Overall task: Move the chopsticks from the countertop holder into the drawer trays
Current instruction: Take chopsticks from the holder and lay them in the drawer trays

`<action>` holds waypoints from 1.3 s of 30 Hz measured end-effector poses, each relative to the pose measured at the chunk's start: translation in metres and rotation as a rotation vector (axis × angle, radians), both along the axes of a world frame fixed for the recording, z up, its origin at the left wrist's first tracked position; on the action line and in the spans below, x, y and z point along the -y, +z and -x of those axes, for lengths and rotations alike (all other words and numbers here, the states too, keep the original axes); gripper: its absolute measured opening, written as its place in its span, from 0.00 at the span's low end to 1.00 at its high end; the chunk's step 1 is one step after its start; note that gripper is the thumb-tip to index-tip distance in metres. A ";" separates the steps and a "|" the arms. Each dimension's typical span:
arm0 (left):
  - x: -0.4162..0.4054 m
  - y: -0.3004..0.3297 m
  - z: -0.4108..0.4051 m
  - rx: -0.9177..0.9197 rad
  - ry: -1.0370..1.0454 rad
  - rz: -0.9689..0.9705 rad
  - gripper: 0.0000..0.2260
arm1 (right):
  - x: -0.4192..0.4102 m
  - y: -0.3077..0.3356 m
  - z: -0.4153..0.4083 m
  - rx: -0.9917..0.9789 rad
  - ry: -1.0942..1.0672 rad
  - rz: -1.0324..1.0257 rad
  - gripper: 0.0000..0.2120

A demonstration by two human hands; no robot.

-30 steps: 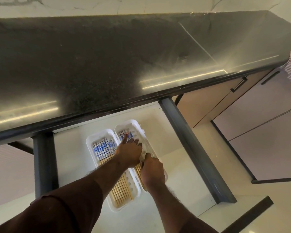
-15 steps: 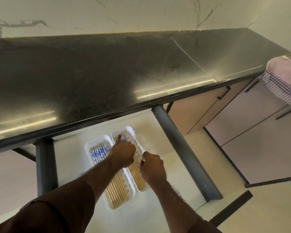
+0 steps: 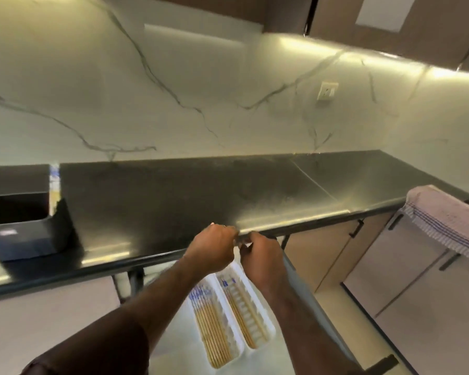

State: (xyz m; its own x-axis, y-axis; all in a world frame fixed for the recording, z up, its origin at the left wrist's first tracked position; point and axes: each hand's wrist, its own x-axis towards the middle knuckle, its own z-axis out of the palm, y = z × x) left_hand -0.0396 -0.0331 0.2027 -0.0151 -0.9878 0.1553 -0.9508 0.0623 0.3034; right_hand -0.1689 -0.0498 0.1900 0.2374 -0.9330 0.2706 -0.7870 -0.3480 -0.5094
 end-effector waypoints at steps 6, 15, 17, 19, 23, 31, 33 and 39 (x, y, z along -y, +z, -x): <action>-0.041 0.064 -0.082 -0.073 0.098 0.116 0.16 | -0.029 0.073 -0.075 0.053 0.082 0.177 0.02; -0.082 0.094 -0.257 -0.109 0.145 0.234 0.19 | -0.057 0.108 -0.242 0.179 0.148 0.206 0.05; -0.089 0.097 -0.301 -0.095 0.167 0.235 0.19 | -0.064 0.110 -0.285 0.187 0.167 0.188 0.06; -0.094 0.097 -0.337 -0.084 0.185 0.227 0.19 | -0.071 0.109 -0.320 0.188 0.187 0.152 0.06; -0.092 0.089 -0.393 -0.159 0.223 0.227 0.18 | -0.079 0.100 -0.377 0.187 0.217 0.095 0.06; -0.066 0.039 -0.448 -0.401 0.370 0.173 0.15 | -0.062 0.052 -0.444 0.095 0.251 -0.088 0.05; -0.057 0.032 -0.460 -0.459 0.400 0.181 0.17 | -0.051 0.042 -0.458 0.086 0.240 -0.144 0.08; -0.015 0.017 -0.487 -0.634 0.447 0.101 0.27 | -0.021 0.020 -0.486 0.087 0.163 -0.186 0.11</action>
State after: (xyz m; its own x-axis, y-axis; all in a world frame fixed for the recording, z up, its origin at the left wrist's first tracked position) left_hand 0.4475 -0.0180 0.2194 0.5023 -0.8599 0.0906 -0.5390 -0.2295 0.8104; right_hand 0.3168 -0.0286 0.2102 0.3716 -0.9200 0.1243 -0.6789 -0.3606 -0.6396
